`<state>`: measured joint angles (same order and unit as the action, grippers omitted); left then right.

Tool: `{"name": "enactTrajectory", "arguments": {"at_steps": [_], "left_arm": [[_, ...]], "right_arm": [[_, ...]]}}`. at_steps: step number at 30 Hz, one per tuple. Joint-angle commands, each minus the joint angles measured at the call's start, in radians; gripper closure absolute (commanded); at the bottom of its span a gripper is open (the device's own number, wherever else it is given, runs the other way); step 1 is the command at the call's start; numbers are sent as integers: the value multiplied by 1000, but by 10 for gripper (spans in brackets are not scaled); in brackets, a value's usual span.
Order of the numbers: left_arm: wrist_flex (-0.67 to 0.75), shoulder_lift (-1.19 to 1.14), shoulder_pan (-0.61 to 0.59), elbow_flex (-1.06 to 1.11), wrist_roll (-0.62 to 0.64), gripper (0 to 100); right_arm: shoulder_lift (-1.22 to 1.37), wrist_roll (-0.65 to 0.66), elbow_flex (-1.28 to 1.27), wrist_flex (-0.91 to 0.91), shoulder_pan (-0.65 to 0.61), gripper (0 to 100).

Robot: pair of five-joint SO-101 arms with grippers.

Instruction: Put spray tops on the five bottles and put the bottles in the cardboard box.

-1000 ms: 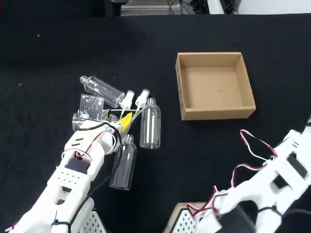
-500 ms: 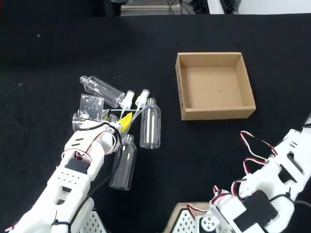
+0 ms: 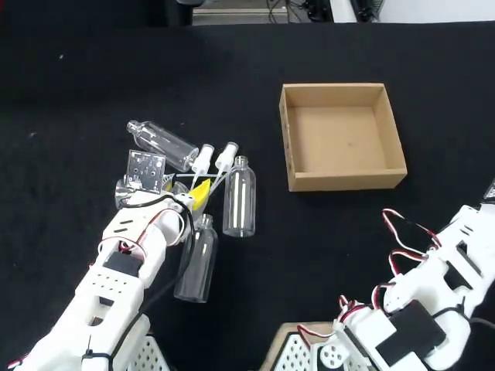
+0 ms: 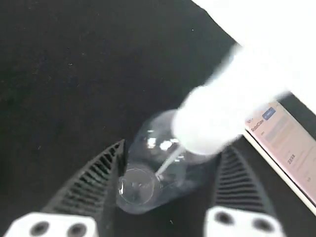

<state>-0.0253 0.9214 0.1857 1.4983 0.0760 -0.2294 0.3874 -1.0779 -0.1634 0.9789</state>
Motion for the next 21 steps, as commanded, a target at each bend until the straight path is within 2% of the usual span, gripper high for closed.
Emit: {"name": "enactTrajectory", "arguments": {"at_steps": [1,21], "left_arm": [[26,14,10,-16,0,758],[26,14,10,-18,0,758]], "right_arm": [[-2,-9,65,-31,-18,973],[-61,-9,25,-31,-12,981]]}}
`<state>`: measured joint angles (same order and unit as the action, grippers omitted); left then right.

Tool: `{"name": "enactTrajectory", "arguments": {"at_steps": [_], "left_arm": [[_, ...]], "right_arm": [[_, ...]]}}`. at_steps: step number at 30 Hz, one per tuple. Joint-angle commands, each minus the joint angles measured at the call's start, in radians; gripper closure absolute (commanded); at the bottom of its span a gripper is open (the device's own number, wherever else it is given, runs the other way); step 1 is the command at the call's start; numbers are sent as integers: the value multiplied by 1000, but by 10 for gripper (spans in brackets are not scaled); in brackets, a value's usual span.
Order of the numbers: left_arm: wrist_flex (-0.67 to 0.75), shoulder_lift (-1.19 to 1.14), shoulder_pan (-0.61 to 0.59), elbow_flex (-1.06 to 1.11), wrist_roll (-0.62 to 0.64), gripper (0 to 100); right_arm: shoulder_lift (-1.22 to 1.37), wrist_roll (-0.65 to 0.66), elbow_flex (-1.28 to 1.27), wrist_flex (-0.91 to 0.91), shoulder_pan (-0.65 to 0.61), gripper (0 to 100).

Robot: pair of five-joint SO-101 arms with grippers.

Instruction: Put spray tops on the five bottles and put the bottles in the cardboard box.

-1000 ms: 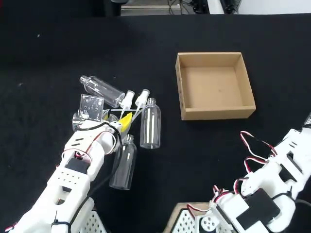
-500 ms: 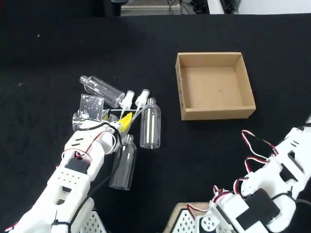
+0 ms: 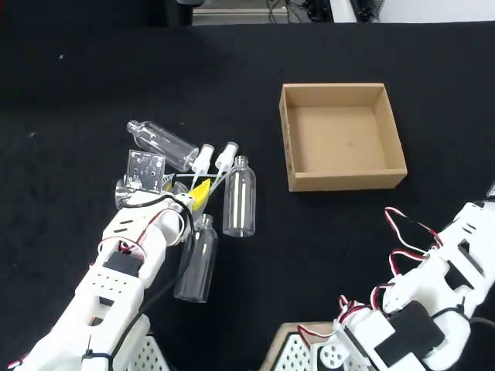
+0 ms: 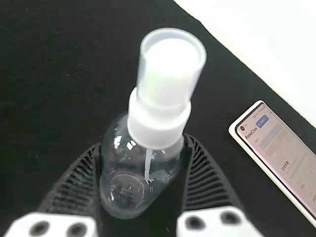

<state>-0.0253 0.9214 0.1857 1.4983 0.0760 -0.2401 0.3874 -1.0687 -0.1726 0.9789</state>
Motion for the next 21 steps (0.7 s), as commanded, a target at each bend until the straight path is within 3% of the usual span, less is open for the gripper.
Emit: {"name": "enactTrajectory", "arguments": {"at_steps": [1,9,21], "left_arm": [[26,14,10,-18,0,758],[26,14,10,-18,0,758],[26,14,10,-18,0,758]], "right_arm": [[-45,-9,16,-21,-12,969],[-41,-8,22,-21,-18,779],[-101,-74,12,-12,-12,769]]}}
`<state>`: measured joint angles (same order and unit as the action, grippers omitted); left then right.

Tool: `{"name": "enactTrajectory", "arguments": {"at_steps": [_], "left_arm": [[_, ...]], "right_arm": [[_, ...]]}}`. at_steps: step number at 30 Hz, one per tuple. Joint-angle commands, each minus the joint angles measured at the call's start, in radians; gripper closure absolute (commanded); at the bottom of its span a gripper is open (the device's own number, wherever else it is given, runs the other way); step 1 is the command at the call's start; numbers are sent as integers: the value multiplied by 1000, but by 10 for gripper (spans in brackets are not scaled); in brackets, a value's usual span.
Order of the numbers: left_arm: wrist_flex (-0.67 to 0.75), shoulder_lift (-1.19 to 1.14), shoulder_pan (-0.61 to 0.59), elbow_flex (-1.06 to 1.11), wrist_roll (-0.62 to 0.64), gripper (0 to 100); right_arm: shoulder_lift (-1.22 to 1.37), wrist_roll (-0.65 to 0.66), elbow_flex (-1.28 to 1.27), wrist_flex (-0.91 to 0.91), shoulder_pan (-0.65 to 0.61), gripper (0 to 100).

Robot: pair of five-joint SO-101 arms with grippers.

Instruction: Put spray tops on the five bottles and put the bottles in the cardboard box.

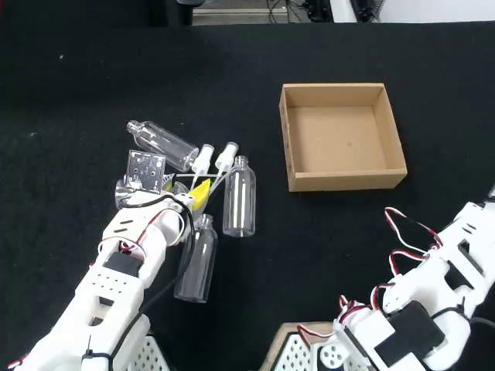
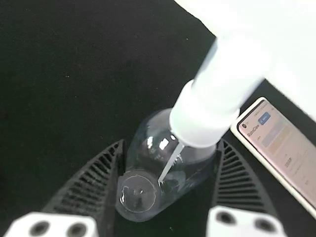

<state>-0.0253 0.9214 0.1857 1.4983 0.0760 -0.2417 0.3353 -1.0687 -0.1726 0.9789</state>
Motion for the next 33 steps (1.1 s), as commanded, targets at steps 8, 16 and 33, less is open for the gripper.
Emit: {"name": "enactTrajectory", "arguments": {"at_steps": [8,16,33], "left_arm": [[26,14,10,-18,0,758],[26,14,10,-18,0,758],[26,14,10,-18,0,758]], "right_arm": [[-274,-20,-87,21,-17,768],[-278,-20,-128,14,-18,773],[-380,-38,51,275,-129,987]]}}
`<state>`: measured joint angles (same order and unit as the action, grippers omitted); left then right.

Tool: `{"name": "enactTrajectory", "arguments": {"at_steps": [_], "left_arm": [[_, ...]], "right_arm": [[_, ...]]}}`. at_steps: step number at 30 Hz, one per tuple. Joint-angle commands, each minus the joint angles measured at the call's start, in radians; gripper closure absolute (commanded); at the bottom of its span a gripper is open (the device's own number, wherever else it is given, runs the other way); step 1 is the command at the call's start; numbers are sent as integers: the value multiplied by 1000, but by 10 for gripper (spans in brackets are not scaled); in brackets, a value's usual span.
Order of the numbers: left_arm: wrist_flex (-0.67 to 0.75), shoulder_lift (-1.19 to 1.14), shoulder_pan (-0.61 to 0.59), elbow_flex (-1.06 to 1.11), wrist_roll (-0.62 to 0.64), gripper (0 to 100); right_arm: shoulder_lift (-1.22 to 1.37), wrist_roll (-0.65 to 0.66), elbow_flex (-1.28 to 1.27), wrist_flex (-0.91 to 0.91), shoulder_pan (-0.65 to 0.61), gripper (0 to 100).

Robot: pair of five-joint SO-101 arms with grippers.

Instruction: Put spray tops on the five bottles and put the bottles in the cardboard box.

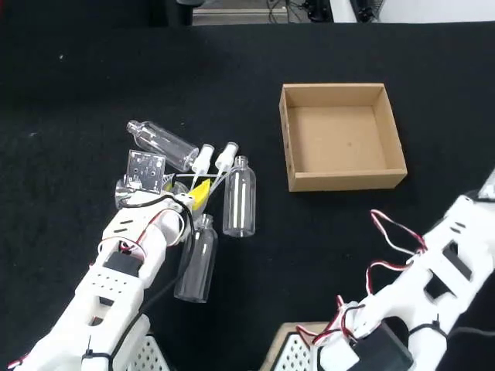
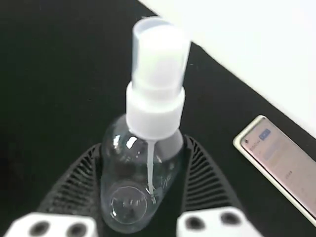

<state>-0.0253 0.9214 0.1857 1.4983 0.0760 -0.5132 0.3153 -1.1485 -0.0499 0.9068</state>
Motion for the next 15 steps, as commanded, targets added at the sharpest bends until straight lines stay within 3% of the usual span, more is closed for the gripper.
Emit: {"name": "enactTrajectory", "arguments": {"at_steps": [1,5,8,11,15], "left_arm": [[26,14,12,-18,0,758],[26,14,10,-18,0,758],[26,14,8,-18,0,758],[26,14,8,-16,0,758],[26,14,8,-16,0,758]], "right_arm": [[-143,-43,168,233,-80,987],[-294,-146,328,506,-215,987],[-364,-198,386,574,-358,987],[-364,-244,383,528,-509,987],[-275,-290,311,305,-657,987]]}}
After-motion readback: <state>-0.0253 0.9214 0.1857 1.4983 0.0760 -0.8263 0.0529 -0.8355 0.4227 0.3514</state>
